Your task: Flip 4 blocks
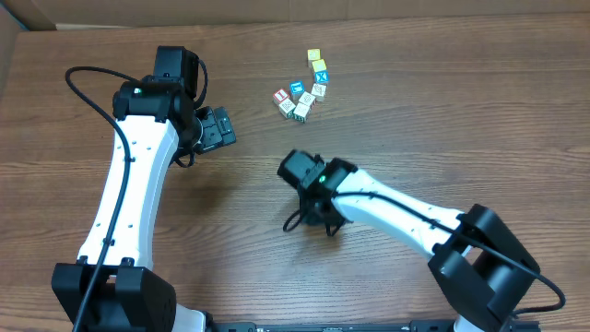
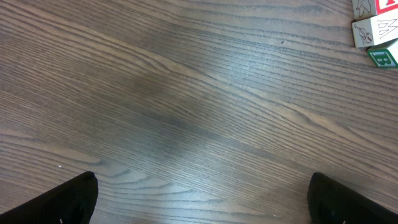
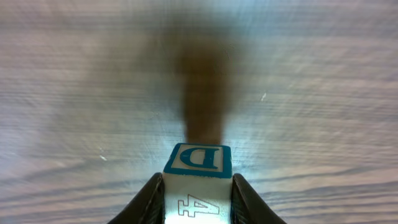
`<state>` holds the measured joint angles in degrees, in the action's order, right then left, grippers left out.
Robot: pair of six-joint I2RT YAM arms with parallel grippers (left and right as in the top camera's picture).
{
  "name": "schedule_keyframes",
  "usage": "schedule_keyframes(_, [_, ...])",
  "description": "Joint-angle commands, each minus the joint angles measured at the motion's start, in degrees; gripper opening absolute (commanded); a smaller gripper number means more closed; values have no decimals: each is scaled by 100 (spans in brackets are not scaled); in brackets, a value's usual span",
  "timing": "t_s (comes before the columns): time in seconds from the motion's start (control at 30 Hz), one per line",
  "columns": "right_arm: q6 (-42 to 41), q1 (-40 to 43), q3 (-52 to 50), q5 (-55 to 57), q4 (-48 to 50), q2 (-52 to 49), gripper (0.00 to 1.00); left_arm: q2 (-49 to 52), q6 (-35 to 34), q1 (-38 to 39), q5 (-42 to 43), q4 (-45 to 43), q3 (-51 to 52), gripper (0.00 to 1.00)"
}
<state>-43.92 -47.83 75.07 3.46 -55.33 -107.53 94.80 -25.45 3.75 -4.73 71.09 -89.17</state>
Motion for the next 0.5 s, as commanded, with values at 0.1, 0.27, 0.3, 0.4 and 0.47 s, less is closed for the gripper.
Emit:
schedule_keyframes(0.1, [105, 507, 249, 188, 31, 13, 22, 46, -94, 2, 31, -4, 22, 100])
schedule_keyframes(0.27, [348, 721, 57, 166, 280, 2, 22, 46, -94, 2, 31, -4, 22, 100])
schedule_keyframes(0.3, [350, 721, 4, 166, 354, 2, 22, 46, -94, 2, 31, -4, 22, 100])
schedule_keyframes(0.4, [348, 721, -177, 251, 658, 2, 22, 46, -94, 2, 31, -4, 22, 100])
schedule_keyframes(0.47, [348, 721, -280, 251, 815, 2, 22, 46, -94, 2, 31, -4, 22, 100])
